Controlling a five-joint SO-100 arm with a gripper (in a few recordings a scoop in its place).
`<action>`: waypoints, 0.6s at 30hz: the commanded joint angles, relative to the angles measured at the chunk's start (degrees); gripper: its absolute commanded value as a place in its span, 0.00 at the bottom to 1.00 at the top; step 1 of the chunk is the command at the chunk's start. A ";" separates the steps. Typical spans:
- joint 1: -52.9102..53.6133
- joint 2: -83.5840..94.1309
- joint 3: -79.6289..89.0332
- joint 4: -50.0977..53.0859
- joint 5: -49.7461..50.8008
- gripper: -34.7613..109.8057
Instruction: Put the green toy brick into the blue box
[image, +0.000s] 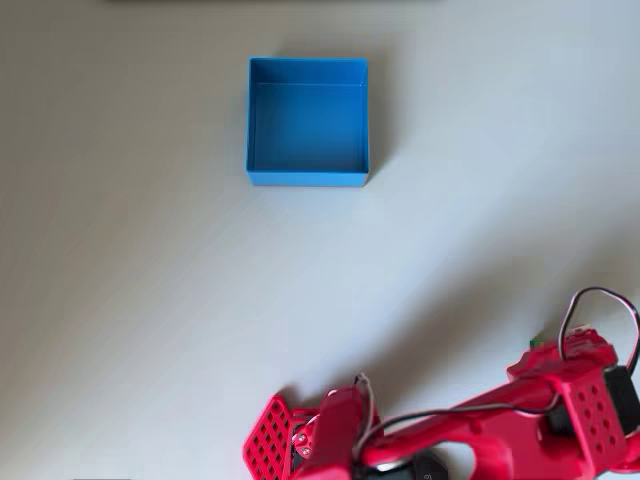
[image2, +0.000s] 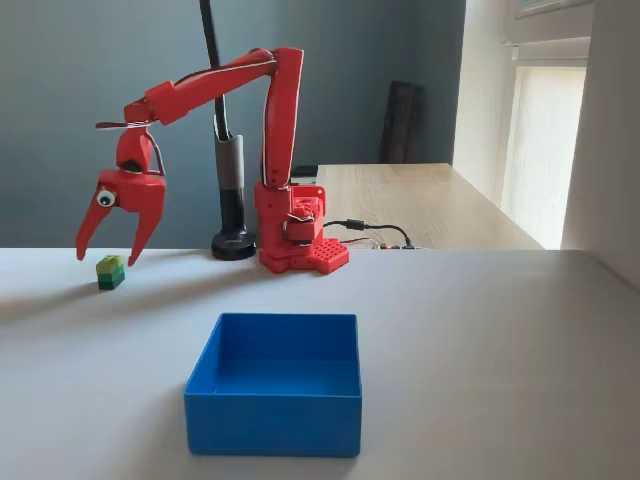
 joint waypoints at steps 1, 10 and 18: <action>0.88 0.53 -0.88 0.26 -0.53 0.38; 0.62 0.53 1.76 -0.09 0.09 0.33; 0.44 0.53 3.16 -1.76 0.44 0.29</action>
